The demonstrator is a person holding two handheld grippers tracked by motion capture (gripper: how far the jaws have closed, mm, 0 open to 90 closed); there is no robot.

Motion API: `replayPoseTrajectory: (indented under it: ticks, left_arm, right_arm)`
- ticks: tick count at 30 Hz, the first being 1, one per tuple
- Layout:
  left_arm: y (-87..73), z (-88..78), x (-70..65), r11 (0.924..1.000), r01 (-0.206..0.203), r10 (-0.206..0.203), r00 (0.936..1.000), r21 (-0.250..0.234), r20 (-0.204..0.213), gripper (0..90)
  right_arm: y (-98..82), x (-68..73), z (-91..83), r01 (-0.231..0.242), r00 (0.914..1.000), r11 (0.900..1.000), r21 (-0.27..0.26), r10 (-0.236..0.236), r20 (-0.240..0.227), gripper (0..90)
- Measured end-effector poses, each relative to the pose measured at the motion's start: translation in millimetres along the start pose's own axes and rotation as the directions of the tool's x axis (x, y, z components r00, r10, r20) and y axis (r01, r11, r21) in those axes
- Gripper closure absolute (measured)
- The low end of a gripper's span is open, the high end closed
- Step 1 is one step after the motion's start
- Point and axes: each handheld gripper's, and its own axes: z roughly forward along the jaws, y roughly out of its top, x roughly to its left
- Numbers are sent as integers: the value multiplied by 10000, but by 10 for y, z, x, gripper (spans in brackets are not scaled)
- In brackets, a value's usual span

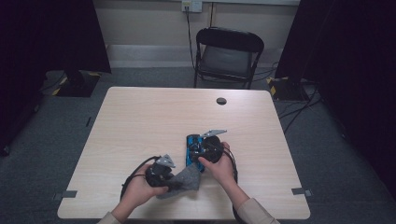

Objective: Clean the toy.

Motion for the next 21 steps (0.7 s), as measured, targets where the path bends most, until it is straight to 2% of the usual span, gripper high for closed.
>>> replayPoseTrajectory:
  ticks: [3,5,9,11,21]
  left_arm:
    - [147,195,-125,9990,-419,414,9988,180,251,722]
    - [221,328,-148,9981,-529,522,9984,320,207,722]
    - [304,483,-94,9997,-39,39,10000,255,-9,720]
    - [314,475,-51,9998,39,-33,9996,190,-298,721]
    - [153,242,206,9964,843,-835,9928,60,-854,721]
  right_arm:
    - [-2,5,-5,25,10000,10000,52,-25,-17,284]
    - [0,11,-8,78,10000,9999,102,-78,0,285]
    - [-1,11,-9,111,9999,9999,102,-111,-10,284]
    - [-7,5,-9,86,9999,9999,81,-86,-54,284]
    - [-29,-11,-12,-31,9998,10000,42,32,-183,283]
